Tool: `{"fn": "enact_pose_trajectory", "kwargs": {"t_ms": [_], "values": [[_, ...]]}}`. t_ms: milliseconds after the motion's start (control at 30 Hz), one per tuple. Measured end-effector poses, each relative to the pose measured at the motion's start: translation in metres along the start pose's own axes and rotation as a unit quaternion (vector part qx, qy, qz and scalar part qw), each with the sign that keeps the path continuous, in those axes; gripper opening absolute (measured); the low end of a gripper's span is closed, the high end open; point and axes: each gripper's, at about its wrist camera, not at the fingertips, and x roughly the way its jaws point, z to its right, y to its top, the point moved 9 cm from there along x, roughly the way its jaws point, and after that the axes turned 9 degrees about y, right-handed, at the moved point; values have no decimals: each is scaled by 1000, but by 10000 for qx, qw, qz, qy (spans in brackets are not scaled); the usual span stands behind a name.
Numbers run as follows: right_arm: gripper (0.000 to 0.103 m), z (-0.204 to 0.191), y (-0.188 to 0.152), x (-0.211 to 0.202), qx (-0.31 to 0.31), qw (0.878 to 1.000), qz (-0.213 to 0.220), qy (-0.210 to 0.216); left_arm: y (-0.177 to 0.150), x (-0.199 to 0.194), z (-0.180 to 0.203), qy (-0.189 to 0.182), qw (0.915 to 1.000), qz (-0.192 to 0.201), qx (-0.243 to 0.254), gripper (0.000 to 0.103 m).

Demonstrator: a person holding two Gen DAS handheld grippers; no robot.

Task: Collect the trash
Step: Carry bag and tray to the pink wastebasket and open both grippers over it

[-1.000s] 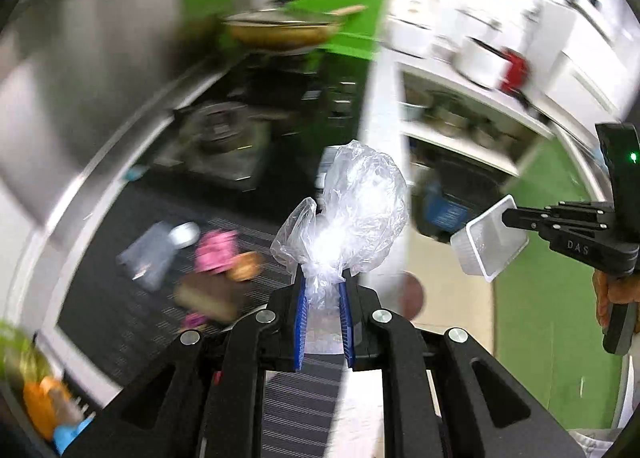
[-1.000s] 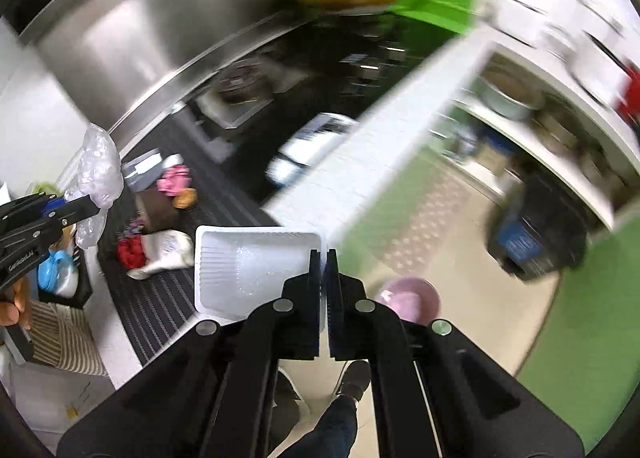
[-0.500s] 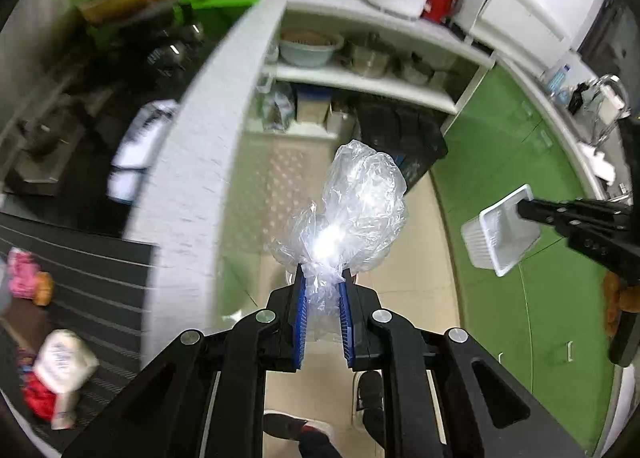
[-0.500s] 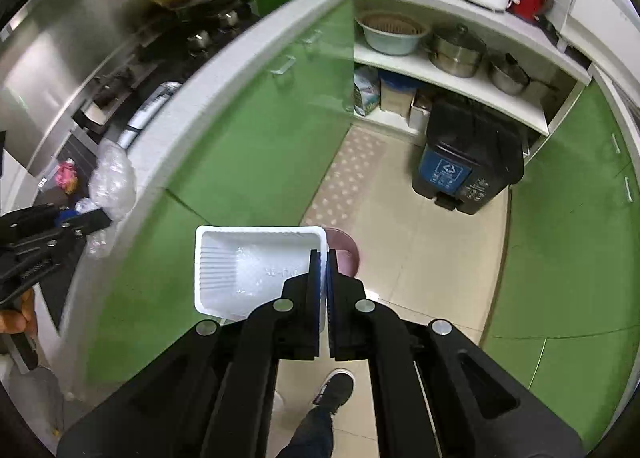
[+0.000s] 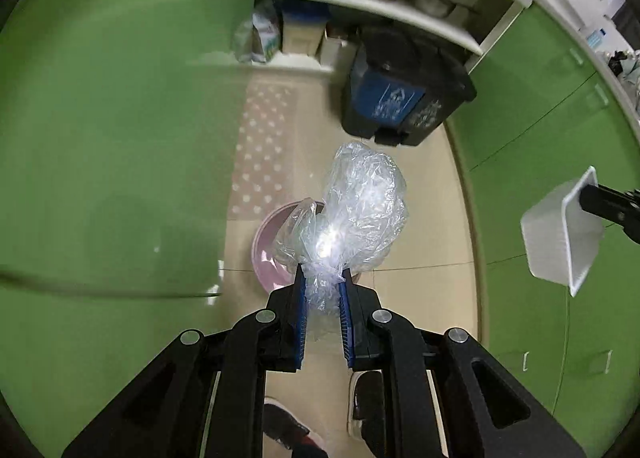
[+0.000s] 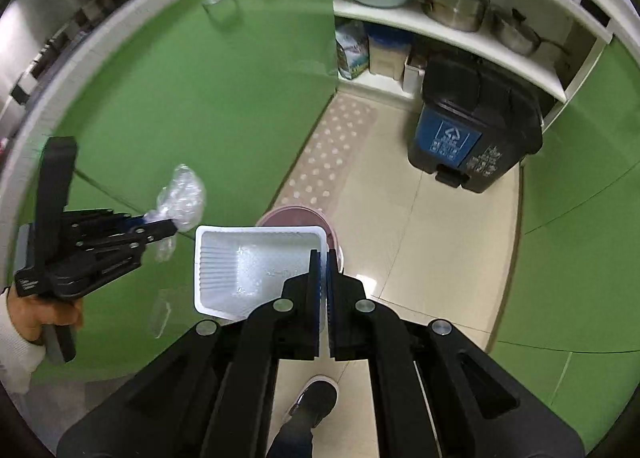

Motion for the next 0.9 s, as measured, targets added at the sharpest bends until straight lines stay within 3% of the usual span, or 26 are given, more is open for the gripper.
{"fn": "enact_pose_trajectory", "kwargs": {"t_ms": [67, 267, 300, 367, 400, 433, 900], "values": [[2, 7, -4, 27, 40, 10000, -45, 8, -2, 32, -1, -25, 9999, -104, 33, 14], [2, 11, -8, 77, 153, 9996, -218, 90, 1, 76, -2, -77, 9993, -358, 10, 18], [2, 10, -8, 81, 156, 9995, -240, 90, 1, 81, -4, -60, 9993, -378, 27, 27], [2, 9, -8, 88, 169, 9994, -288, 103, 4, 84, -6, -72, 9993, -355, 34, 54], [2, 10, -8, 92, 179, 9993, -307, 102, 5, 84, -7, -90, 9995, -313, 18, 78], [2, 10, -8, 94, 190, 9993, -318, 100, 7, 81, -8, -108, 9997, -224, 2, 94], [2, -5, -3, 147, 40, 9979, -596, 267, 3, 45, -23, -124, 9998, -6, -146, 95]]}}
